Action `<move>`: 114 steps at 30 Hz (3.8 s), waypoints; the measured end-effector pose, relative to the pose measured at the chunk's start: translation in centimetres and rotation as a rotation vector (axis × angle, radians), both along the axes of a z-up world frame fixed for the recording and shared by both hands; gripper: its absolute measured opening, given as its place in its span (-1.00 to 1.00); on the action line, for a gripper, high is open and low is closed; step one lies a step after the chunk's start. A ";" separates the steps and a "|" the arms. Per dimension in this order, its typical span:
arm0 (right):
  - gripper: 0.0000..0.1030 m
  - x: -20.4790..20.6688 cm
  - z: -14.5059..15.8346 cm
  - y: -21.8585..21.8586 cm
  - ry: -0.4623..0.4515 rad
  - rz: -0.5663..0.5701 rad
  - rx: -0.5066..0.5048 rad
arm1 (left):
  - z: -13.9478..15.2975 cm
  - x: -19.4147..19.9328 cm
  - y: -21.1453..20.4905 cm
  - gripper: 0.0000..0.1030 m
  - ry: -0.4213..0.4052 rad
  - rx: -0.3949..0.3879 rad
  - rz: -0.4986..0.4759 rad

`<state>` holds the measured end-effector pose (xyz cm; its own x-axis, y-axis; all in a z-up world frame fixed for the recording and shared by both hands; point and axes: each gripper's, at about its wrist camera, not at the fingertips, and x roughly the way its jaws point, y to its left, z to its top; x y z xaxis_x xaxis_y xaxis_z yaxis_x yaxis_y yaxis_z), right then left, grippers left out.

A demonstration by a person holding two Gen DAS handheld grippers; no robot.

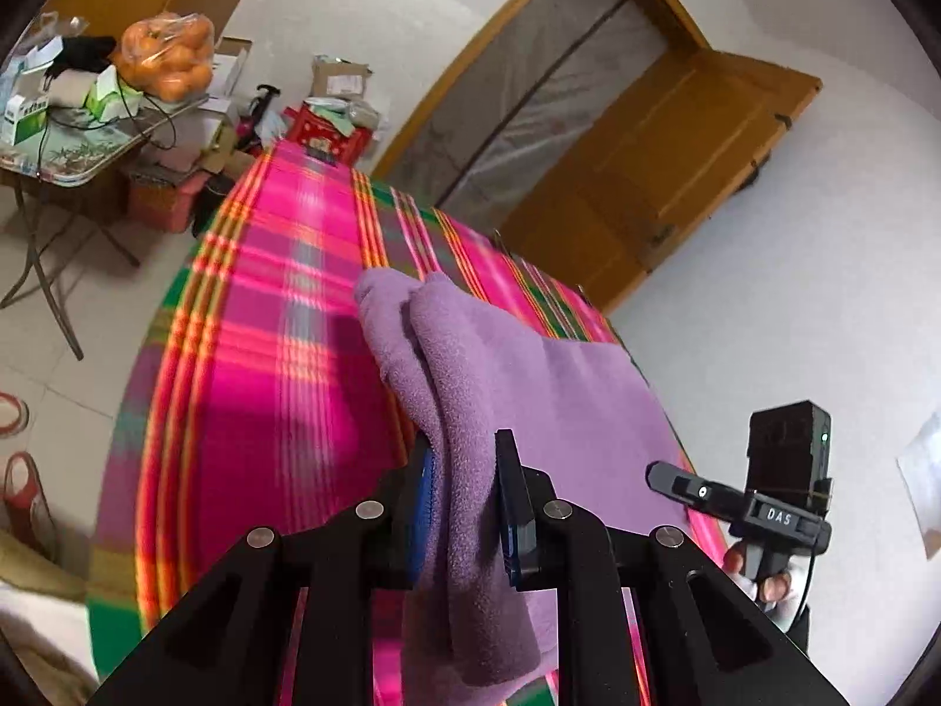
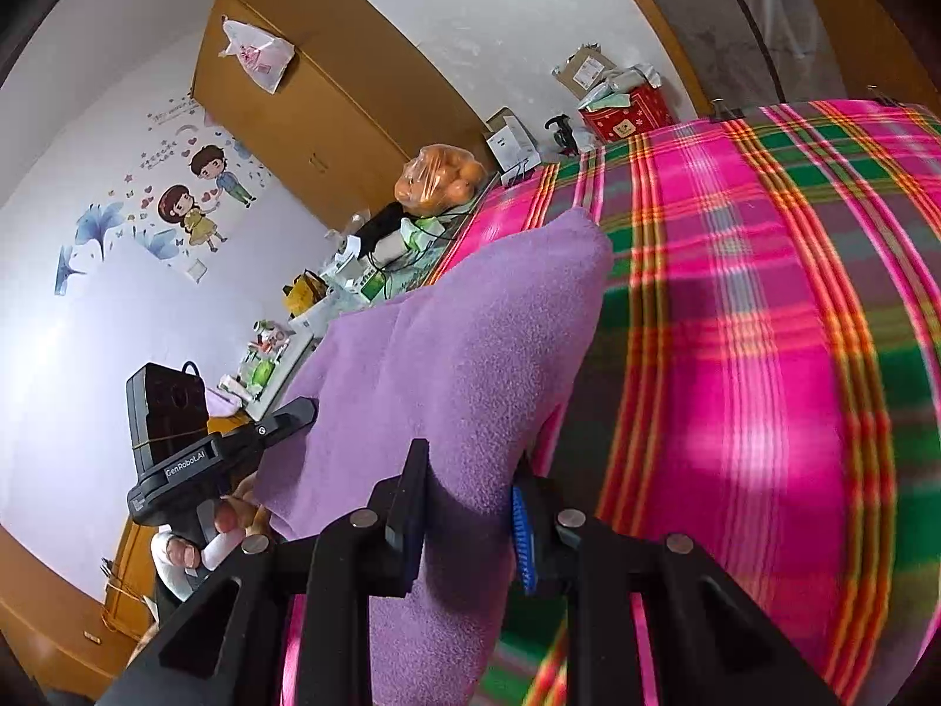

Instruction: Fold clothes

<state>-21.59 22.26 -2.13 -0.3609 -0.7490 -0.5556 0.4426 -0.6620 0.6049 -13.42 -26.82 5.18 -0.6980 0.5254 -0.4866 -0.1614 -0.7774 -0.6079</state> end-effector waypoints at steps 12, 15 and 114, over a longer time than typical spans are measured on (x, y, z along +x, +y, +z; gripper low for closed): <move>-0.51 -9.3 -3.0 -3.6 -0.030 0.008 -0.038 | -1.8 -8.6 -2.7 -0.62 -0.017 0.006 0.077; -0.48 -11.0 -5.3 -4.1 -0.070 0.005 -0.033 | -3.9 -10.0 -3.0 -0.62 -0.081 -0.010 0.090; -0.07 5.1 -6.2 -6.1 0.233 -0.071 0.611 | -4.5 2.4 9.8 -0.32 -0.161 -0.666 0.229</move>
<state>-16.47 16.17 -8.29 -0.5600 -0.2935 -0.7748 0.4590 -0.8884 0.0048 -11.02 -17.04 0.69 -0.6479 -0.0695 -0.7585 0.1020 -0.9948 0.0040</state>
